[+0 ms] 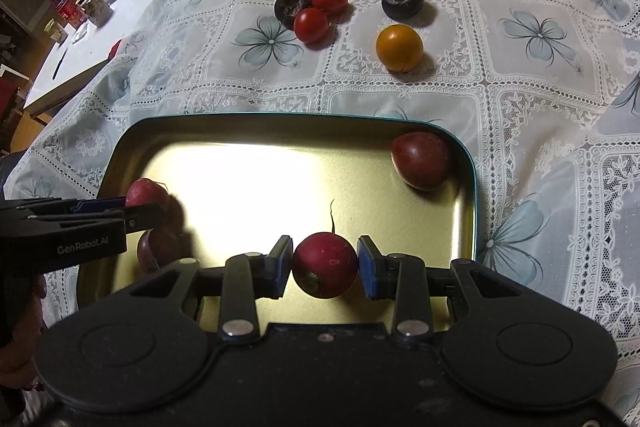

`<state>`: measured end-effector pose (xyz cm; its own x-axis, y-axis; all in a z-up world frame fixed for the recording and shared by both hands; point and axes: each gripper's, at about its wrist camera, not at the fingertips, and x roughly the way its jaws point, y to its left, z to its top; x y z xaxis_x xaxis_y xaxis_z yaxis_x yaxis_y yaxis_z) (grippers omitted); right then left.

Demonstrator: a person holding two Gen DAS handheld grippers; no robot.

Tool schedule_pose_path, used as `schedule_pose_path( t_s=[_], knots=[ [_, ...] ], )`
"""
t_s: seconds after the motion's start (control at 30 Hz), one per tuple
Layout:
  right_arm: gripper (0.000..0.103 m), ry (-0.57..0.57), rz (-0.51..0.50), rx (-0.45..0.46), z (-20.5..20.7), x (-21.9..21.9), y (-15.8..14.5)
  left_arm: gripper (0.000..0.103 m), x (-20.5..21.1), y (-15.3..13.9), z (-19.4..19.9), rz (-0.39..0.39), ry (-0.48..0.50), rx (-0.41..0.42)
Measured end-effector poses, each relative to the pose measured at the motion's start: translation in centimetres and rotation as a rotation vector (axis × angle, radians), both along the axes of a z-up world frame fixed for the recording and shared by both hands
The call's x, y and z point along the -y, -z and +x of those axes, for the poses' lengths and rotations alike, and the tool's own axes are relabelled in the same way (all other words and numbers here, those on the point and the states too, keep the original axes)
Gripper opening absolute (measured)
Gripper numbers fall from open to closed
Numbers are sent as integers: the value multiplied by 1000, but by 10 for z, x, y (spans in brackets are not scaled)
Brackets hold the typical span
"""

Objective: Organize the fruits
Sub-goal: 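Carry both radishes to the tray while the right gripper releases its radish inside, then lower the radish into the tray and open the left gripper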

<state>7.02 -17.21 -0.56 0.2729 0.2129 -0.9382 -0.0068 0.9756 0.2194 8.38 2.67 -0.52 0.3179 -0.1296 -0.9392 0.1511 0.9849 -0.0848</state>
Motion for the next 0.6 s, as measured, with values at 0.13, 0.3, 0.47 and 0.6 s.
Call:
schedule_pose_path(
  t_s=[0.13, 0.3, 0.47, 0.6],
  knots=[
    [39, 4, 10, -5, 0, 1, 0, 47, 1, -1, -1, -4, 0, -2],
    [39, 6, 11, -1, -1, 1, -1, 47, 2, -3, -3, -9, 5, -4],
    [39, 2, 13, -3, -1, 0, -1, 47, 3, -7, -4, -18, 10, -4],
    [39, 1, 17, 5, -2, 1, -4, 47, 5, -11, -3, -18, 14, 7]
  ],
)
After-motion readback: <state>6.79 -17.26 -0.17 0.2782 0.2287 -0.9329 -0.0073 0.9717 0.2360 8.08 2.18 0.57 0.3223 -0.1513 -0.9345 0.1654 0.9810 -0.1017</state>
